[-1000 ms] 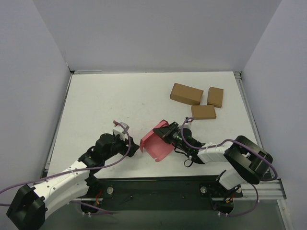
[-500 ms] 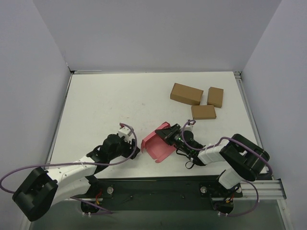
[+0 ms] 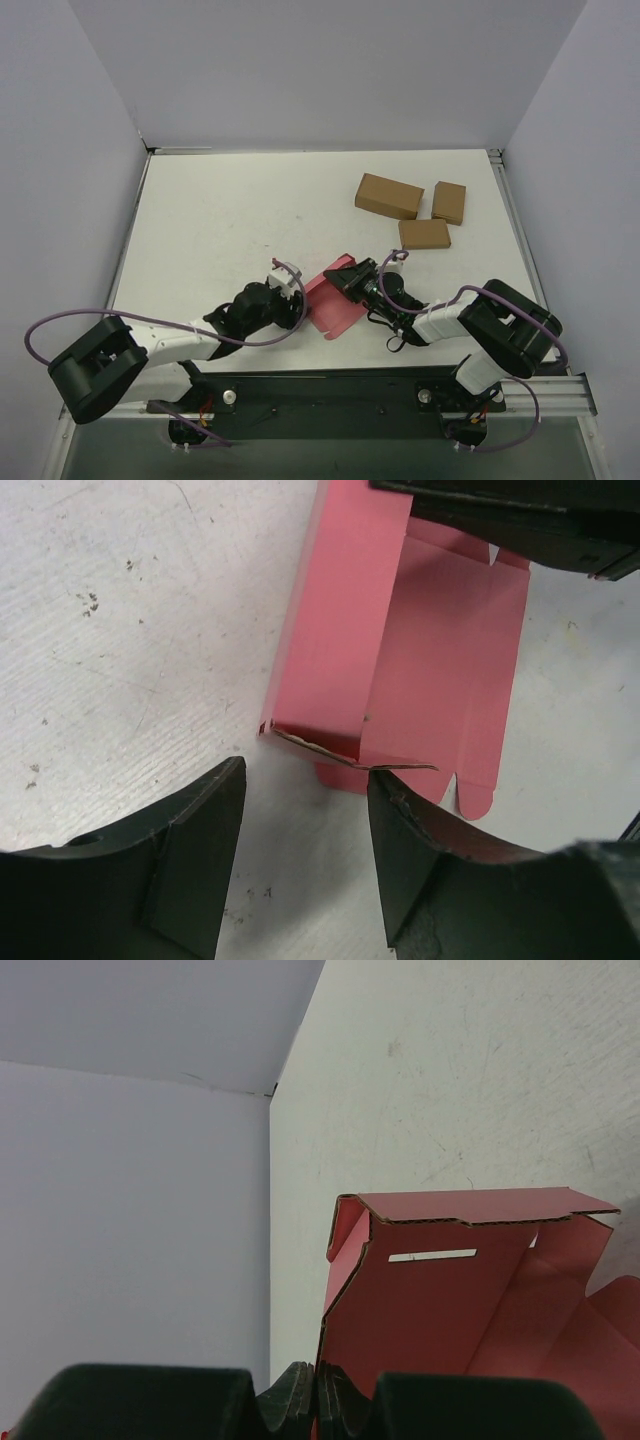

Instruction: Fold the paper box

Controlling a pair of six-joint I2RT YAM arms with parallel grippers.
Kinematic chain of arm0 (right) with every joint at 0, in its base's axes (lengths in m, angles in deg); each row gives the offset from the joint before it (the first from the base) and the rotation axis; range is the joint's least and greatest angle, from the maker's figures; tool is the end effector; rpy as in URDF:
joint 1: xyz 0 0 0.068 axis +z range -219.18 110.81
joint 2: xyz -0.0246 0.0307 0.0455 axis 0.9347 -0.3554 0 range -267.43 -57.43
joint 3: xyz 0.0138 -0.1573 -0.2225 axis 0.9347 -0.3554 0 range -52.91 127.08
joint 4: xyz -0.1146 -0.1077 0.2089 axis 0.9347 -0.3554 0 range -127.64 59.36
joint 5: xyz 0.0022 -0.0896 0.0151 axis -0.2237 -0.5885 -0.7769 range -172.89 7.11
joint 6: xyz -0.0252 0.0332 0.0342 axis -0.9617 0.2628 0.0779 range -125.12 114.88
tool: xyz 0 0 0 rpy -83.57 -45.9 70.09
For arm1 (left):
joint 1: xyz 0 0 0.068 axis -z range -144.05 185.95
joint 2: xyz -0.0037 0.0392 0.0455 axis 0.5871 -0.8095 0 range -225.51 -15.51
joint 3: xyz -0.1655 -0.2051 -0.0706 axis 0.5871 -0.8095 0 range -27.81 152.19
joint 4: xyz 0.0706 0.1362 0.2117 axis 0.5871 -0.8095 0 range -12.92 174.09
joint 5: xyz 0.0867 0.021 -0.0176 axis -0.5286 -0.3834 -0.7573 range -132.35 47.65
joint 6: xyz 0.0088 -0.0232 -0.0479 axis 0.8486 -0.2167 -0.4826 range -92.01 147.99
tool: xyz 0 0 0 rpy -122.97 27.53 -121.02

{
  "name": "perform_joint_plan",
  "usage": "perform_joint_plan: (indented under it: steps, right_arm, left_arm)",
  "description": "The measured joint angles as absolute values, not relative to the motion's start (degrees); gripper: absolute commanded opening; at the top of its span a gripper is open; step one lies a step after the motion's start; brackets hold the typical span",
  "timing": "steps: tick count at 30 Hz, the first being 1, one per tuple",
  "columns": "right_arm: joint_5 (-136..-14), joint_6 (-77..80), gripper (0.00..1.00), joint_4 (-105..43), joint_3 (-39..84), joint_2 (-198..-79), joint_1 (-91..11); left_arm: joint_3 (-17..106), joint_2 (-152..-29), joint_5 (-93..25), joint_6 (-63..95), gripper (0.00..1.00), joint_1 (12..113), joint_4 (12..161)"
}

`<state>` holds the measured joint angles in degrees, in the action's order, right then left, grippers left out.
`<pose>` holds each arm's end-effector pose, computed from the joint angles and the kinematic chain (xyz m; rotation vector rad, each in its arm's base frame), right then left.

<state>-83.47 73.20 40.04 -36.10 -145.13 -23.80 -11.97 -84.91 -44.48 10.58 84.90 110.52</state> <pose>0.1799 0.1819 0.1650 0.5326 1.7690 1.6184 0.1444 -0.1638 0.1492 0.5513 2.0410 -0.6743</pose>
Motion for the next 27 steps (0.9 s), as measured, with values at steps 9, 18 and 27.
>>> perform_joint_plan:
  steps: [9, 18, 27]
  right_arm:
    - [-83.5, 73.2, 0.0, 40.1, -36.1, -145.1, -23.9]
    - [-84.9, 73.2, 0.0, 40.1, -36.5, -145.1, -23.9]
    - [-87.3, 73.8, 0.0, 40.7, -38.2, -145.0, -23.8]
  left_arm:
    - [-11.9, -89.2, -49.2, 12.5, 0.59, 86.6, 117.1]
    - [-16.0, -92.6, -56.5, 15.1, 0.61, 89.7, 130.8]
    - [-16.4, -103.0, -58.2, 18.7, 0.6, 91.5, 147.8]
